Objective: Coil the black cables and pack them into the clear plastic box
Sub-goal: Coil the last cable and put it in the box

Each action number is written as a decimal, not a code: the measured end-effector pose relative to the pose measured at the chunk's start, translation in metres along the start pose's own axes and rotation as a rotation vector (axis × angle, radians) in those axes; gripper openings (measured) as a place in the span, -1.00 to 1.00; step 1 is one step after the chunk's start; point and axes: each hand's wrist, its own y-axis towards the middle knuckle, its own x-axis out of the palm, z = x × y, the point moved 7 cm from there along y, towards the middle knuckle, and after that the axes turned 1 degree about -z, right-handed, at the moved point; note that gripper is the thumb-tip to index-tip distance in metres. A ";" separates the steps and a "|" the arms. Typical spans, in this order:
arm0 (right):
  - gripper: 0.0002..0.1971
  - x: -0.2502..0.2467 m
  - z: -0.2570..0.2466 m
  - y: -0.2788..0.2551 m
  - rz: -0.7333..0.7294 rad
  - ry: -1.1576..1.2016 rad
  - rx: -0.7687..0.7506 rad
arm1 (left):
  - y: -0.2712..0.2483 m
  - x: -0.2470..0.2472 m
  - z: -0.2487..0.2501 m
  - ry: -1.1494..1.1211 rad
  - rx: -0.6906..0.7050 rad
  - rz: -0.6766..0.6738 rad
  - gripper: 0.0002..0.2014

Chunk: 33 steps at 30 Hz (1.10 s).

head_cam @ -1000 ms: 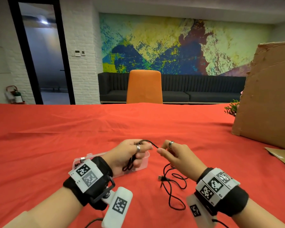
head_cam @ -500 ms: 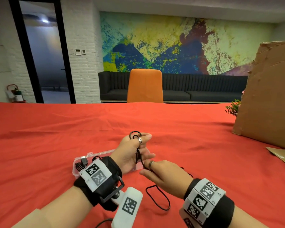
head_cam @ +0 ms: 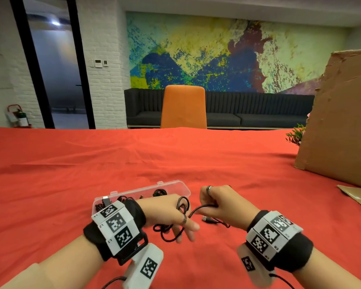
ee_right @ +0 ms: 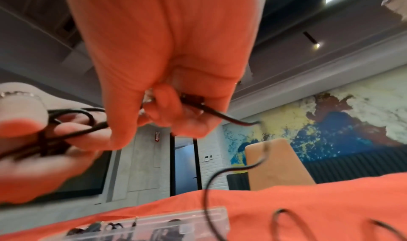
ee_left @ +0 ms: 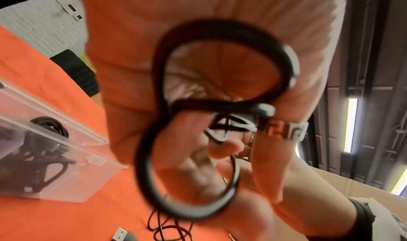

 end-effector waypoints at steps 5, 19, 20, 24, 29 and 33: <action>-0.72 -0.005 0.026 -0.013 0.050 -0.131 0.085 | -0.003 -0.036 -0.015 -0.433 0.077 0.380 -0.82; -0.55 0.044 -0.019 -0.012 -0.091 -0.419 0.006 | 0.011 -0.029 -0.005 -0.848 0.254 0.399 -0.79; -0.58 0.041 -0.015 -0.012 -0.084 -0.373 -0.012 | 0.007 -0.034 -0.007 -0.901 0.255 0.438 -0.78; -0.49 0.019 0.013 -0.014 0.030 -0.274 -0.067 | -0.002 -0.044 -0.014 -0.908 0.218 0.431 -0.77; -0.50 0.001 0.028 -0.008 0.148 -0.279 -0.024 | -0.005 -0.032 -0.005 -0.486 0.140 0.299 -0.70; -0.44 -0.006 0.012 0.002 0.230 -0.349 -0.057 | 0.002 0.000 -0.001 -0.407 0.056 -0.009 -0.76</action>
